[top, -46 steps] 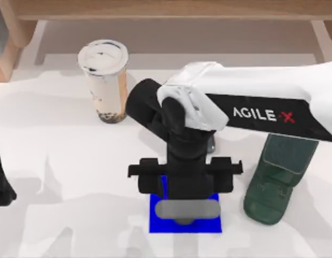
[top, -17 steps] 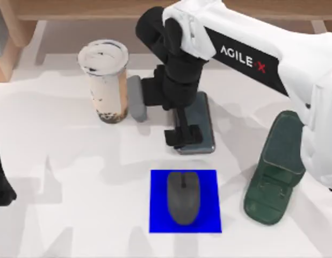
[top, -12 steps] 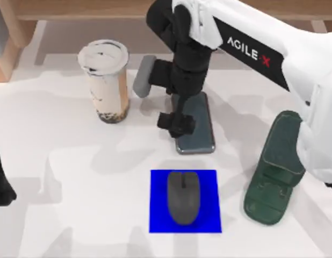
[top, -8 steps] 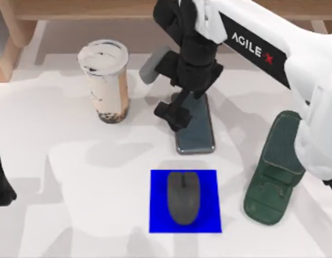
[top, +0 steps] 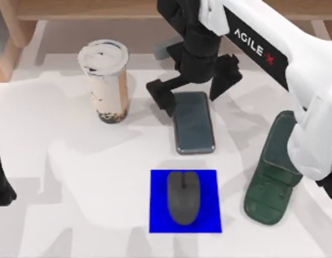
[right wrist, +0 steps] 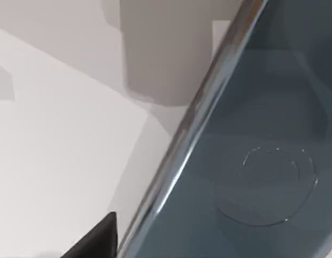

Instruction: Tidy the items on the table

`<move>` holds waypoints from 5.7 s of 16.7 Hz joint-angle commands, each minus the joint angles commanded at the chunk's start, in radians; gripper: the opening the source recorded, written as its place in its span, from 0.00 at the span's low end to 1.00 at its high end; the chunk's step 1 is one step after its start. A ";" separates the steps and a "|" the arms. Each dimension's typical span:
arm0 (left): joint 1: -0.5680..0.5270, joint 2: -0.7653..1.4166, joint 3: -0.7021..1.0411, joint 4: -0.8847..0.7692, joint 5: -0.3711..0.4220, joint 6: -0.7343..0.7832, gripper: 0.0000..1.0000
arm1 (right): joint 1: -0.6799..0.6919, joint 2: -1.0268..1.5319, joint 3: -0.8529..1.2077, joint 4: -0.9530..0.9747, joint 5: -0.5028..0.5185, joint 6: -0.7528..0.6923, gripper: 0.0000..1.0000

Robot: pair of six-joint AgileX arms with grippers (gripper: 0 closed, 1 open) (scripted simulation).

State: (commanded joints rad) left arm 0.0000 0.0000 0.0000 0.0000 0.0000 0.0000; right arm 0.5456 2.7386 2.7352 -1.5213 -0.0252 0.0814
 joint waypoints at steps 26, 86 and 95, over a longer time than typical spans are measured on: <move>0.000 0.000 0.000 0.000 0.000 0.000 1.00 | 0.011 0.003 -0.093 0.076 0.045 0.431 1.00; 0.000 0.000 0.000 0.000 0.000 0.000 1.00 | 0.283 -0.782 -0.660 0.124 0.592 1.166 0.00; 0.000 0.000 0.000 0.000 0.000 0.000 1.00 | 0.557 -1.109 -1.383 0.182 1.040 1.601 0.00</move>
State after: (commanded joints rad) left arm 0.0000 0.0000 0.0000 0.0000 0.0000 0.0000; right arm 1.1030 1.6299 1.3519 -1.3396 1.0146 1.6824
